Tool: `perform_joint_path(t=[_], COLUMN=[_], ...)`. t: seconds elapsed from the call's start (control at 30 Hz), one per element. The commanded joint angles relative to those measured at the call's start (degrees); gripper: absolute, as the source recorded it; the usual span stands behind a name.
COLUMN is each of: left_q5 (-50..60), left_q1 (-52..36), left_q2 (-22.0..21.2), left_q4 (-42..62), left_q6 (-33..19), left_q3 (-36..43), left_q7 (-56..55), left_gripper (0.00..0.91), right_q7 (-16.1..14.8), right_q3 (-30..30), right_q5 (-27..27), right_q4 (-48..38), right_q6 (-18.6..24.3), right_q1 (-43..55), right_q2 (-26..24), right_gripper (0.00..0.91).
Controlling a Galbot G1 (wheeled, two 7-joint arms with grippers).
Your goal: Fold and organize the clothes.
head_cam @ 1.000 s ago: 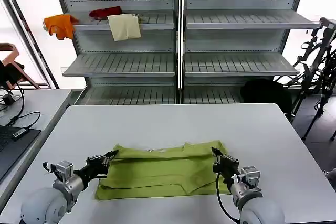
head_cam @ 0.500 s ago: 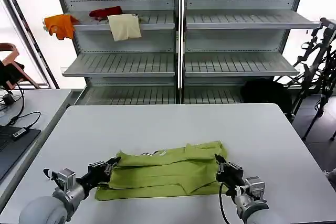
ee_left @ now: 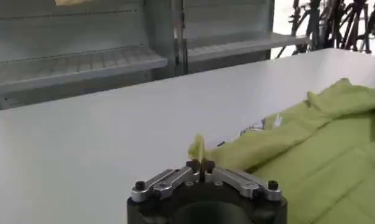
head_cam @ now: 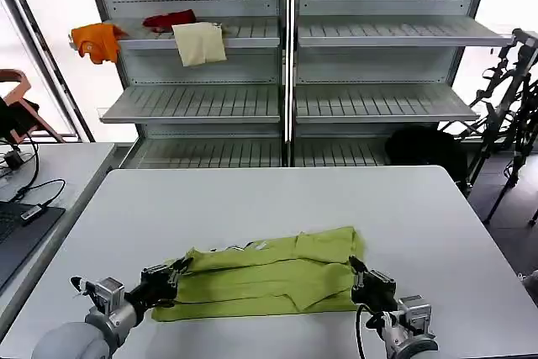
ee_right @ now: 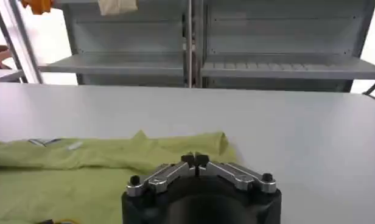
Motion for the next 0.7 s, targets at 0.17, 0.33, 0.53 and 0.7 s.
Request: perform_joint_path(t=[0.17,0.33,0.53,0.7], left_q5=[1.8,2.4,1.9,-2.4], left_q1=[0.5,0.5,-0.8,-1.4], left_q2=[0.0,-0.2,-1.7,-2.9], left_q4=[0.3,0.4,-0.5,-3.9], left_q6=[-0.2,-0.1,-0.4,-0.5], left_q3=[-0.1,-0.1,0.0,-0.3], left_q7=[-0.3,-1.3,-3.6,-7.5], left_gripper=[0.020,0.907,0.907,0.907], right_q7=[-0.1,-0.5,-0.4,-0.5], right_q3=[0.3,0.6,0.7,0.7], right_q5=[-0.6,-2.2,-2.4,-1.8], right_q4=[0.8,0.6,0.9,2.0], right_q6=[0.0,0.2,0.3,0.4], right_q1=[-2.2,-2.8,-2.0,-0.3], right_q2=[0.2,0.7,1.1,1.6], right_gripper=[0.030,0.907,0.907,0.907])
